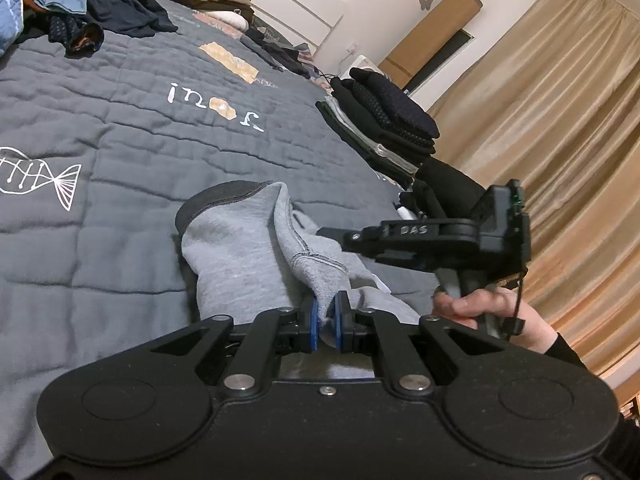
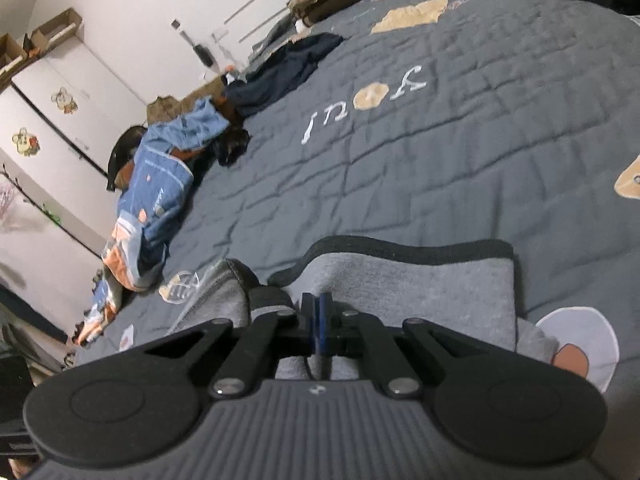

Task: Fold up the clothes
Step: 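Hold the sweatshirt hem with the left gripper while the right gripper holds the cuff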

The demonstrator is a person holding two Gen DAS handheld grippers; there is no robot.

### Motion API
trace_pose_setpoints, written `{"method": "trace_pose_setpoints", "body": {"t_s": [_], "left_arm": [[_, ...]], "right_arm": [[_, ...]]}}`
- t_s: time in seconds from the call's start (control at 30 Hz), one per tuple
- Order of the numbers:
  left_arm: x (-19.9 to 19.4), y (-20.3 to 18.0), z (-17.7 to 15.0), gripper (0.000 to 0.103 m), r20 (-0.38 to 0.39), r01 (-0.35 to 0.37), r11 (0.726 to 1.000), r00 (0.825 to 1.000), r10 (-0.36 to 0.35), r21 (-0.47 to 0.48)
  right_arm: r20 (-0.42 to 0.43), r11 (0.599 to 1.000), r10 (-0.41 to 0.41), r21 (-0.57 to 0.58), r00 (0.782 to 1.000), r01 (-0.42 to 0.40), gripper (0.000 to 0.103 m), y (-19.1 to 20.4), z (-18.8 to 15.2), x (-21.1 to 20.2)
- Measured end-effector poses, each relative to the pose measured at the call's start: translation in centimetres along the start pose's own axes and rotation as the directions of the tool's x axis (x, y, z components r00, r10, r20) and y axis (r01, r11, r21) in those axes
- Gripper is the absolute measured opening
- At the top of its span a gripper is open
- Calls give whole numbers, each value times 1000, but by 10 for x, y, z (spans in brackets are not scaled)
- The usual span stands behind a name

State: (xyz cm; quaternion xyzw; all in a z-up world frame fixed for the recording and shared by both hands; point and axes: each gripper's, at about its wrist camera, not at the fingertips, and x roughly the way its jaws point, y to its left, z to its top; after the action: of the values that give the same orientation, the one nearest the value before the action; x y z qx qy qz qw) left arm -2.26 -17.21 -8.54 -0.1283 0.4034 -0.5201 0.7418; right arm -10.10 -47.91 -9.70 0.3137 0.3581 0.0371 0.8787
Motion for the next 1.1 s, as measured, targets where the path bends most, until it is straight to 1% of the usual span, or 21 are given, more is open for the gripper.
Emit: {"method": "trace_pose_setpoints", "body": {"t_s": [0.03,0.13,0.27,0.37,0.5,0.73,0.97,1.03,1.07,1.1], "left_arm": [[0,0,0,8,-1,0,1000,1000,0,-1],[1,1,0,8,-2,-2,1000,1000,2,-2],[2,2,1,8,-4,-4,1000,1000,4,-4],[3,3,1,8,-6,-5,1000,1000,5,-6],[3,2,1,8,-7,-5,1000,1000,5,-3],[3,3,0,8,-8,-4,1000,1000,4,-6],[3,3,1,8,-11,-1,1000,1000,1,-9],[3,3,1,8,-10,-2,1000,1000,2,-8],[3,3,1,8,-9,-3,1000,1000,3,-7],[3,3,2,8,-9,-3,1000,1000,3,-8]], "right_arm": [[-17,1000,8,-23,1000,-9,2,2,1,0],[-25,996,-10,-92,1000,7,3,10,0,-2],[-16,995,21,-96,1000,-23,4,11,4,-10],[-69,991,52,-118,996,-60,5,12,2,-5],[-106,990,57,-119,993,-69,5,11,-6,10],[-138,990,18,-138,990,-38,6,12,-16,32],[-159,991,9,-133,987,-31,10,9,-19,34],[-147,988,21,-145,989,-43,9,11,-21,32],[-145,989,28,-140,989,-49,4,11,-21,31],[-146,992,49,-112,988,-66,3,9,-20,30]]}}
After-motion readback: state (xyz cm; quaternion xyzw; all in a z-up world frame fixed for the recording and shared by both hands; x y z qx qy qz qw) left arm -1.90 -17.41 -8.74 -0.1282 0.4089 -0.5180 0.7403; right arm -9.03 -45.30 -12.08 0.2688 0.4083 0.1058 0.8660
